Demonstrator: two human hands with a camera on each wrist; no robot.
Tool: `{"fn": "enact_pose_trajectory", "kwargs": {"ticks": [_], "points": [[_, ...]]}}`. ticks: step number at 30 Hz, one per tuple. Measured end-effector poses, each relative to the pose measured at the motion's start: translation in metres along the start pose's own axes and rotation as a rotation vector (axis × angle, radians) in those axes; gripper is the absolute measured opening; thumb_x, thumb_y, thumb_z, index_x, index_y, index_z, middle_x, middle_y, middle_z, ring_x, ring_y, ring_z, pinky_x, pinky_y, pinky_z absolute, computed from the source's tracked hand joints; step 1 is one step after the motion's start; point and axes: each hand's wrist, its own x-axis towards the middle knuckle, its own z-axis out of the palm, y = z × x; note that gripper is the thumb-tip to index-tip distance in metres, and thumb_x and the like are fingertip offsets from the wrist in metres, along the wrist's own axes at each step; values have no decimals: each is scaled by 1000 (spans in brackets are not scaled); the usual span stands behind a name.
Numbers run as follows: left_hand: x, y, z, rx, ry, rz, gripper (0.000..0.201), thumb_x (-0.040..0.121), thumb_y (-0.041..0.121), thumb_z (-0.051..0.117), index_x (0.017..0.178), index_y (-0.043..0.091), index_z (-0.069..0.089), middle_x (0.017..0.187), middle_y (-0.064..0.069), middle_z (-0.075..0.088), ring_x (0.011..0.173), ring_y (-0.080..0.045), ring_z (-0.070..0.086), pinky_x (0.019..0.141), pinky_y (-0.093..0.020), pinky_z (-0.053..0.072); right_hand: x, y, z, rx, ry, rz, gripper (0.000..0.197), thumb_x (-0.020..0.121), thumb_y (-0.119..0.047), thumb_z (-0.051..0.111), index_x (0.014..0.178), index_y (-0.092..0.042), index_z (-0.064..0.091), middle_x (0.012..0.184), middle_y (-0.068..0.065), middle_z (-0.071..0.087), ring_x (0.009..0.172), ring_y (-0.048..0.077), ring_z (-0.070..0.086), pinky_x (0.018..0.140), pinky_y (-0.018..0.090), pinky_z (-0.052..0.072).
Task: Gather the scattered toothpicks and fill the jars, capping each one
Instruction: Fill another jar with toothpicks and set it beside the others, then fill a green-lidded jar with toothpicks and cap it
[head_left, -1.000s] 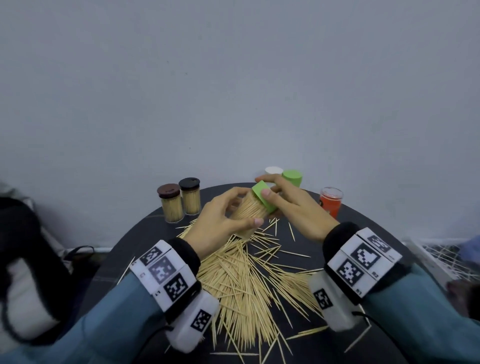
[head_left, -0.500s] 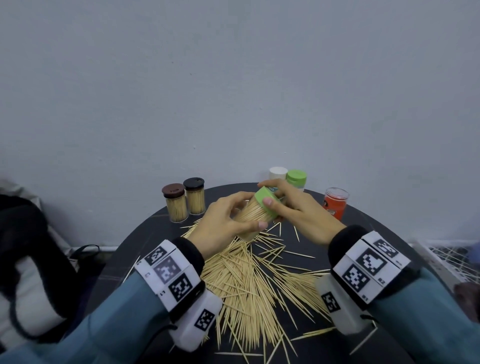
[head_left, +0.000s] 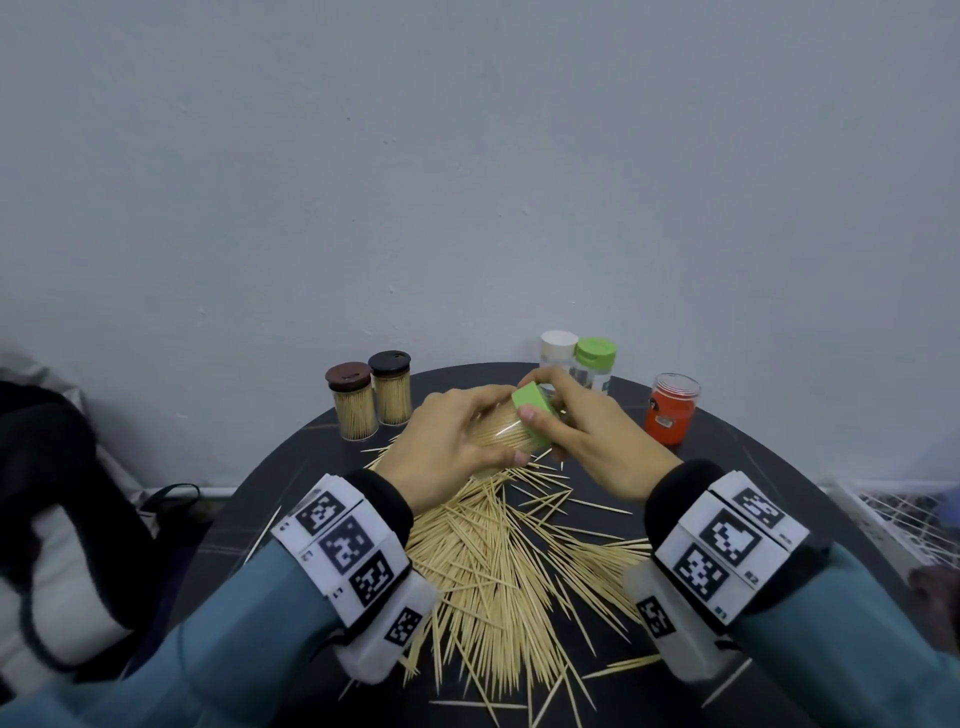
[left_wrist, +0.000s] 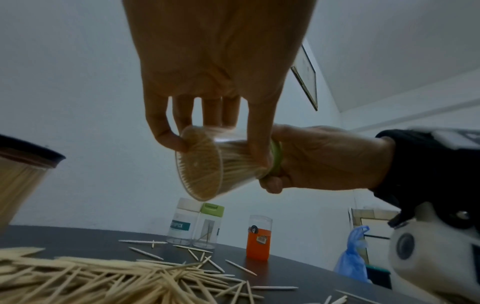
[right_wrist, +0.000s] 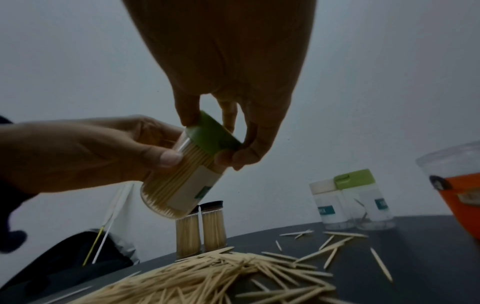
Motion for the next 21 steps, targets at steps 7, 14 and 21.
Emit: {"fn": "enact_pose_trajectory", "kwargs": {"ticks": [7,14,21], "points": [[-1,-1,-1,55,-5,7,61,73,32,78,129,25,53,106,4,67,89,-11,65,77,-39,56,-1,1,5,75,32,8,30,95,-30,47,122,-17,45,105,8,60,74,6,53,68,18,44],[2,-5,-7,-16,-12,-6,55,69,30,81,117,34,55,109,7,65,95,-8,63,77,-23,54,0,-5,-3,47,-13,54,44,92,-33,50,132,-18,39,118,2,56,104,16,57,90,25,47],[4,-19,-23,-39,-21,-37,56,65,21,85,113,30,57,110,9,65,104,-4,59,91,-29,49,-3,2,-3,-218,-216,97,56,90,-28,57,138,-21,30,120,1,54,105,13,55,90,23,42]]}}
